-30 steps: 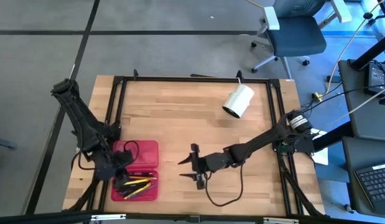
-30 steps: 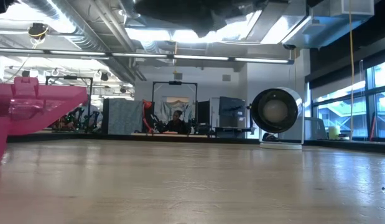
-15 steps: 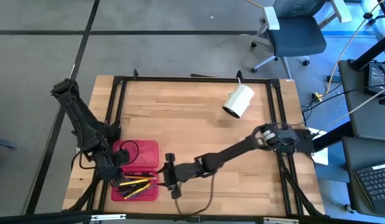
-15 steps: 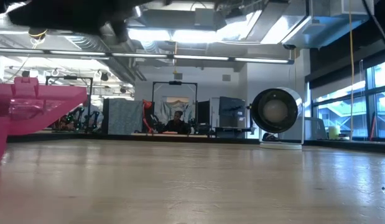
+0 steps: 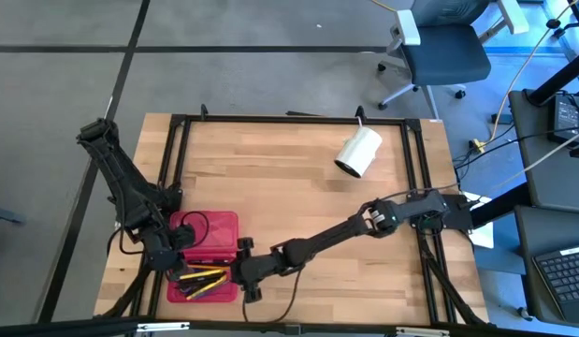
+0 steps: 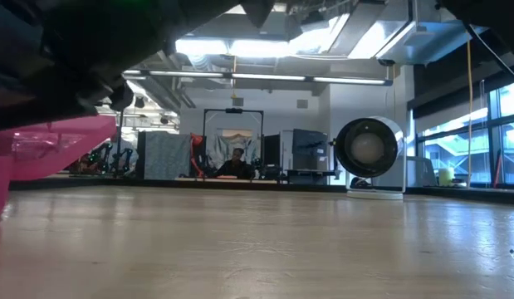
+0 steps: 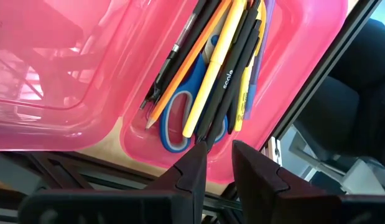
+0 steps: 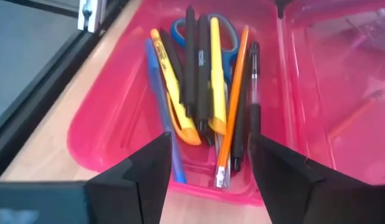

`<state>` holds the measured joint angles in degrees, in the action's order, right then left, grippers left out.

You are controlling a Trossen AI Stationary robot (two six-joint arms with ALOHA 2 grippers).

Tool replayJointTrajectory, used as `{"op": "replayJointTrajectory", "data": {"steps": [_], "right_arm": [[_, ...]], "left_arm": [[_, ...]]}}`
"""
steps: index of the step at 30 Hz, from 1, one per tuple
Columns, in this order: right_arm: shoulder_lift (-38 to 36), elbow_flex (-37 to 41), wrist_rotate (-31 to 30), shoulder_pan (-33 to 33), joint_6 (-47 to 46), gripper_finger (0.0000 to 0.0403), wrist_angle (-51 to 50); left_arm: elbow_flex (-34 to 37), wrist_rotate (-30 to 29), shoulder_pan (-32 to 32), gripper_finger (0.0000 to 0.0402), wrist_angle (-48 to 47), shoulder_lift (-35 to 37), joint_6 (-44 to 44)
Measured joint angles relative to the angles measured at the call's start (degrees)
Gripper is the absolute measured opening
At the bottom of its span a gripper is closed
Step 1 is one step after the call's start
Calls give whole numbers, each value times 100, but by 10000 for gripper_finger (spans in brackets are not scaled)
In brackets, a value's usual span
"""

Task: Pick & place school supplies into a supply box
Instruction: Move the red supply box to the bottom center of the table

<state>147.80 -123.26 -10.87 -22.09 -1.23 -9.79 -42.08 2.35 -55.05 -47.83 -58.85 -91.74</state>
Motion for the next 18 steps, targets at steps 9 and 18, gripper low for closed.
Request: {"op": "replayJointTrajectory", "data": {"steps": [9, 18], "right_arm": [[-37, -20, -20, 4, -150, 214, -682], [-67, -359, -262, 2, -164, 214, -1735]], "left_arm": [[-1, -45, 0, 70, 2, 0, -2], [1, -42, 0, 70, 2, 0, -5]]}}
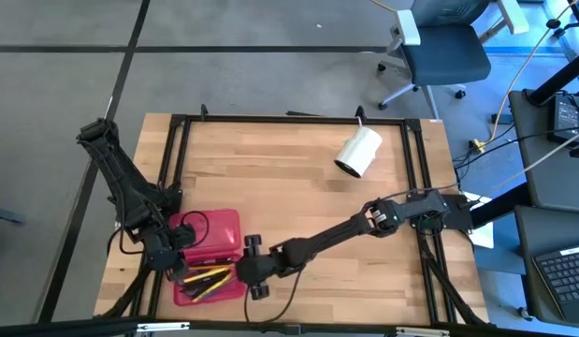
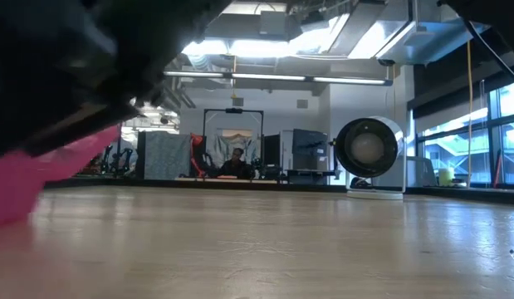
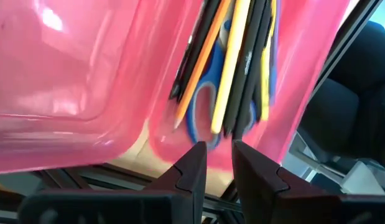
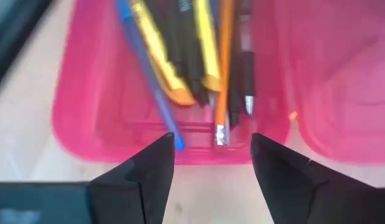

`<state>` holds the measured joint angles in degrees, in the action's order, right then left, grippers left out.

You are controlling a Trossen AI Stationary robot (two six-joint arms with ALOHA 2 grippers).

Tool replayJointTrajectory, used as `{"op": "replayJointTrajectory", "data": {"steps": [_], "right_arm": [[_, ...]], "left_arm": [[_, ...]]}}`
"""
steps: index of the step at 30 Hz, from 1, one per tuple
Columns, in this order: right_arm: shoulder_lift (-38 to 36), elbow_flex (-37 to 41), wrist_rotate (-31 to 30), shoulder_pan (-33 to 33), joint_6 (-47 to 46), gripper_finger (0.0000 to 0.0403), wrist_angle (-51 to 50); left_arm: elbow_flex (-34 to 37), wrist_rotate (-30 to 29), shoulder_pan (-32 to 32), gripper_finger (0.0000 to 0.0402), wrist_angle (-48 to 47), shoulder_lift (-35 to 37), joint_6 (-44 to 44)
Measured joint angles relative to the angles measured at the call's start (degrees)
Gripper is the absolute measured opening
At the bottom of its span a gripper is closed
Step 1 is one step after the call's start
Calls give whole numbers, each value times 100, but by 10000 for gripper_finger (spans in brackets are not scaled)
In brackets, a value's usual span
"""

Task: Pick & place school supplies into a supply box
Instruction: Move the red supply box to the bottom center of the table

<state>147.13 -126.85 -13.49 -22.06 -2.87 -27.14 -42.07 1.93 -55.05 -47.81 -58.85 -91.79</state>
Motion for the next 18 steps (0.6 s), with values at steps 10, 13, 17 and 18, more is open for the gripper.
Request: {"op": "replayJointTrajectory", "data": {"steps": [10, 13, 17, 18], "right_arm": [[35, -655, -646, -80, 99, 214, -1378], [33, -658, -843, -74, 9, 214, -1629], [35, -649, -933, -66, -166, 214, -1899], [35, -649, -982, -69, -170, 214, -1892]], "left_arm": [[1, -121, 0, 70, -4, -42, -219], [1, -181, -36, 70, -1, -42, -214], [-26, -80, -202, 70, -25, -28, -383], [-76, -32, -251, 70, -44, -31, -546]]}}
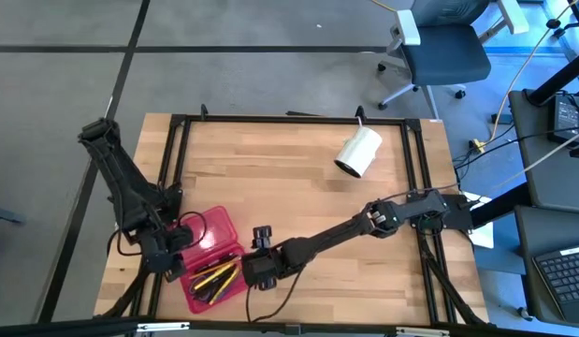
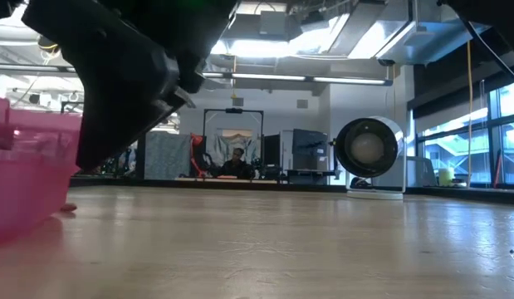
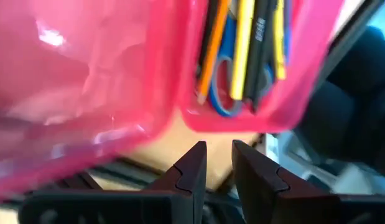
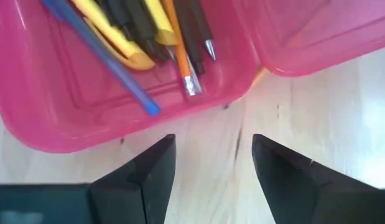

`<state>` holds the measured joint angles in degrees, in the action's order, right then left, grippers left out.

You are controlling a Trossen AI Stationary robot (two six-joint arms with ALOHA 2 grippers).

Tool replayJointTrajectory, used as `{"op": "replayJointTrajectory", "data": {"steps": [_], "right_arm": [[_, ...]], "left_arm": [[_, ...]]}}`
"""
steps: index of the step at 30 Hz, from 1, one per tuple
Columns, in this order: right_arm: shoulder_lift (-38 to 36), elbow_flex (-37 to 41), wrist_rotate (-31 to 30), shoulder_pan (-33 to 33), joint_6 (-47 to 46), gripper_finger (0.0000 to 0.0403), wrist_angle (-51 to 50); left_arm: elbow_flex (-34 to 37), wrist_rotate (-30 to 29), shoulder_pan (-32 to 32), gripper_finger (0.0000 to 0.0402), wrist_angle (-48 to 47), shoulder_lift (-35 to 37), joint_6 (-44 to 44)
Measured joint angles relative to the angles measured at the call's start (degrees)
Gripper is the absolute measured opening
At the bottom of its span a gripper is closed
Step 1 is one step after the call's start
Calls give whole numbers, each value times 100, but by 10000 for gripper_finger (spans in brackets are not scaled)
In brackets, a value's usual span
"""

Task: Pick & place school supplies into a supply box
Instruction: Move the red supply box to the bottom center of the table

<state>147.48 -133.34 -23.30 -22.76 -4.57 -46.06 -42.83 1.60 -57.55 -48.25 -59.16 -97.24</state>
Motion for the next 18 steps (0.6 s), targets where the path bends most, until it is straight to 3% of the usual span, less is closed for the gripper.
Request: {"op": "replayJointTrajectory", "data": {"steps": [6, 11, 14, 18], "right_arm": [[0, -1, -18, -3, 19, 214, 130], [0, -2, -26, -3, 17, 214, 223], [0, -1, -126, -3, 31, 214, 244], [0, -2, -167, 0, 42, 214, 256]], "left_arm": [[-293, 119, -388, 70, 35, -15, -1290], [-258, 678, -622, 70, -23, -324, -2505], [-256, 712, -672, 70, -7, -678, -2583], [-253, 708, -674, 70, 65, -1232, -2021]]}}
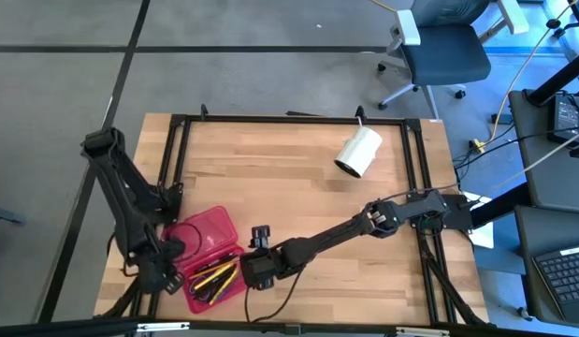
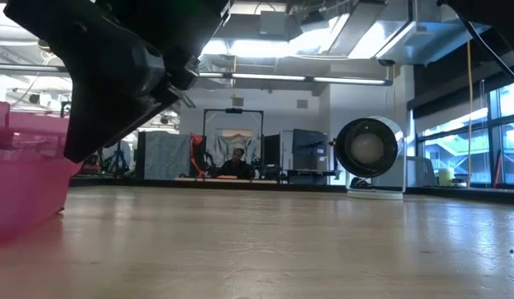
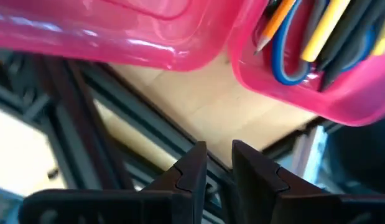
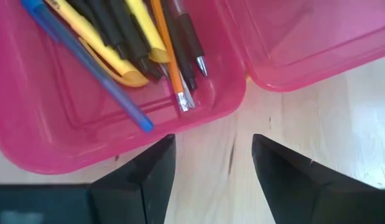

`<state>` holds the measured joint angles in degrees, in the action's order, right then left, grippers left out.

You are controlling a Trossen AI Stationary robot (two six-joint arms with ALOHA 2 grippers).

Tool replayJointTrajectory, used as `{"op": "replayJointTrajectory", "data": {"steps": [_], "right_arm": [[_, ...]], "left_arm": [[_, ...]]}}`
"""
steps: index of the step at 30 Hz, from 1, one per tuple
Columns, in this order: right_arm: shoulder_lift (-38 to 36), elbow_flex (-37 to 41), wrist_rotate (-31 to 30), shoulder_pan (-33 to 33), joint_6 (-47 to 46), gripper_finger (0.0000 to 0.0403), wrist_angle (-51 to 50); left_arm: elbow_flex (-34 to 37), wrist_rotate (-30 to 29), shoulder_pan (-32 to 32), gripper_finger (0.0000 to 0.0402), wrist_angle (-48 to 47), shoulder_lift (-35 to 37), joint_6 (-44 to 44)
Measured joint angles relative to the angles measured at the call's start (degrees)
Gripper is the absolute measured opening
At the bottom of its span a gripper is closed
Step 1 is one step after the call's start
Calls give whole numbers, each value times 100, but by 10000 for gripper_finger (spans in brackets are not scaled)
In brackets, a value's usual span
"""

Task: Pick & place school supplies into a supply box
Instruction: Move the red supply box to the bottom center of the table

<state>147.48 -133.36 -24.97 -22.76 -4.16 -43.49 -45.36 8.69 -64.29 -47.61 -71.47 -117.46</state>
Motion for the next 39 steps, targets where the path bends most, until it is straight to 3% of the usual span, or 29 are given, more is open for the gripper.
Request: {"op": "replayJointTrajectory", "data": {"steps": [8, 14, 19, 28, 39], "right_arm": [[-2, 0, -29, 4, 35, 214, -44], [-39, -4, -719, 6, -47, 214, -756], [-52, -7, -145, 41, -158, 214, -1042], [-52, -7, 551, 44, -247, 214, -1499], [-52, -4, 579, -171, -1111, 214, -3181]], "left_arm": [[0, 648, 193, 70, 714, -974, 596], [9, 624, 450, 70, 928, -1457, 1053], [0, 648, 705, 70, 944, -1695, 1417], [2, -447, 1194, 70, 834, -1763, 2170], [2, -1123, 2299, 70, 1087, -1761, 3737]]}}
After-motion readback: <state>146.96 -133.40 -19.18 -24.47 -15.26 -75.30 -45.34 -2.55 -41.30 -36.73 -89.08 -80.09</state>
